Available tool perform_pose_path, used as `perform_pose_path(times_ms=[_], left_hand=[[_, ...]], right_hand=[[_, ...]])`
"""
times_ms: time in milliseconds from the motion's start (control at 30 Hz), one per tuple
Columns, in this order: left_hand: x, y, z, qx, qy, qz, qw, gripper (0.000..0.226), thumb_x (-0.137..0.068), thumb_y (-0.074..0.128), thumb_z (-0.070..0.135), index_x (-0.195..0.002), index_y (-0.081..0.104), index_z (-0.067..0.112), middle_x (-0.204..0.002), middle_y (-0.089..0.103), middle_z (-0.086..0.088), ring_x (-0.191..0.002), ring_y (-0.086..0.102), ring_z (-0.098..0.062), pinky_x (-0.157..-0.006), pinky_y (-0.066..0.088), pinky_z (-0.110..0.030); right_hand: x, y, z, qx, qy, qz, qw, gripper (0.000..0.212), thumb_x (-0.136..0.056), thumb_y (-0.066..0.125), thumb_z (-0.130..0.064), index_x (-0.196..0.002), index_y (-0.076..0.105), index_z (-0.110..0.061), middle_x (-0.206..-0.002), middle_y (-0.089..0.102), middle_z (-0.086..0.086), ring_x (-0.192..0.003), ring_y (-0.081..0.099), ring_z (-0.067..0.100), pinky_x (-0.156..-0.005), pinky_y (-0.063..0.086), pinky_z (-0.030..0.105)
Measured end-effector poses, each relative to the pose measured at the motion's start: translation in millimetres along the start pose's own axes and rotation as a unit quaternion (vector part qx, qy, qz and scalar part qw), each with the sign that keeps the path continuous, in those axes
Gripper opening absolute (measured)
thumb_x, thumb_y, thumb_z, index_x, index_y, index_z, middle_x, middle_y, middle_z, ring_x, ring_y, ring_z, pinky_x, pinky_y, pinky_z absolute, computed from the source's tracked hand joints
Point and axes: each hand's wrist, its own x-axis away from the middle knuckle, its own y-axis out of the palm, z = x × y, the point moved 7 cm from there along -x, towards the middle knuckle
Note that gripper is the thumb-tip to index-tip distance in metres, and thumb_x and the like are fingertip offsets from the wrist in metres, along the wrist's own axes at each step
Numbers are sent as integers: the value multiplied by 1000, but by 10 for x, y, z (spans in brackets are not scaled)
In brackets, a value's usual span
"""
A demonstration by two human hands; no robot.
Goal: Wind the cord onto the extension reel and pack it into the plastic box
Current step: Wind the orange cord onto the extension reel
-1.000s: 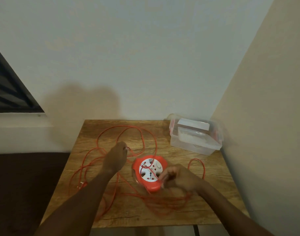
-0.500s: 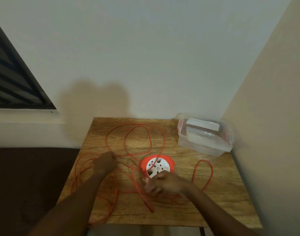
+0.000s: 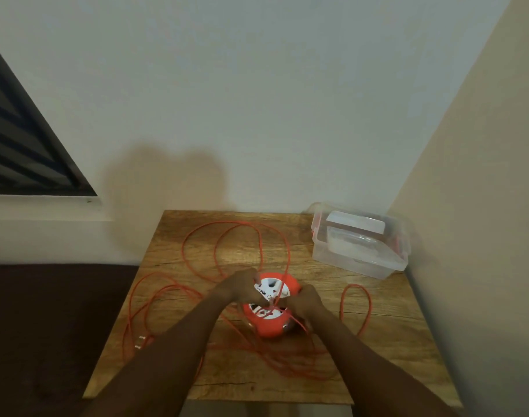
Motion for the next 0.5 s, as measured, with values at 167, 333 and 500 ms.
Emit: perform_pose_path(times_ms=[167,333,500], left_hand=[[42,-123,32,-15,48,57,997,95,-64,96,36,-141,47,12,-128,61,-4,-118,62,-28,-91,54,-37],[176,-165,160,64,168,119,977,78,-69,95,35,-137,59,20,-134,67,1,-117,64,-14,-99,51,-18],[236,-127,210,180,130,129,967,20,-89,77,9,-108,76,2,-101,79,-13,-95,74,-25,-93,60,-45]], right_hand=[[-63,-23,-283,-104,-40,-2,994,47,-63,94,-13,-96,61,-7,-91,70,10,-66,71,14,-42,51,22],[-68,-167,-614,-48,-97,17,994,73,-78,85,-28,-138,47,-11,-134,59,10,-115,61,34,-88,58,52],[-72,-220,-851,-37,-152,40,987,71,-80,83,-23,-139,45,-11,-136,58,9,-119,59,34,-88,57,47]])
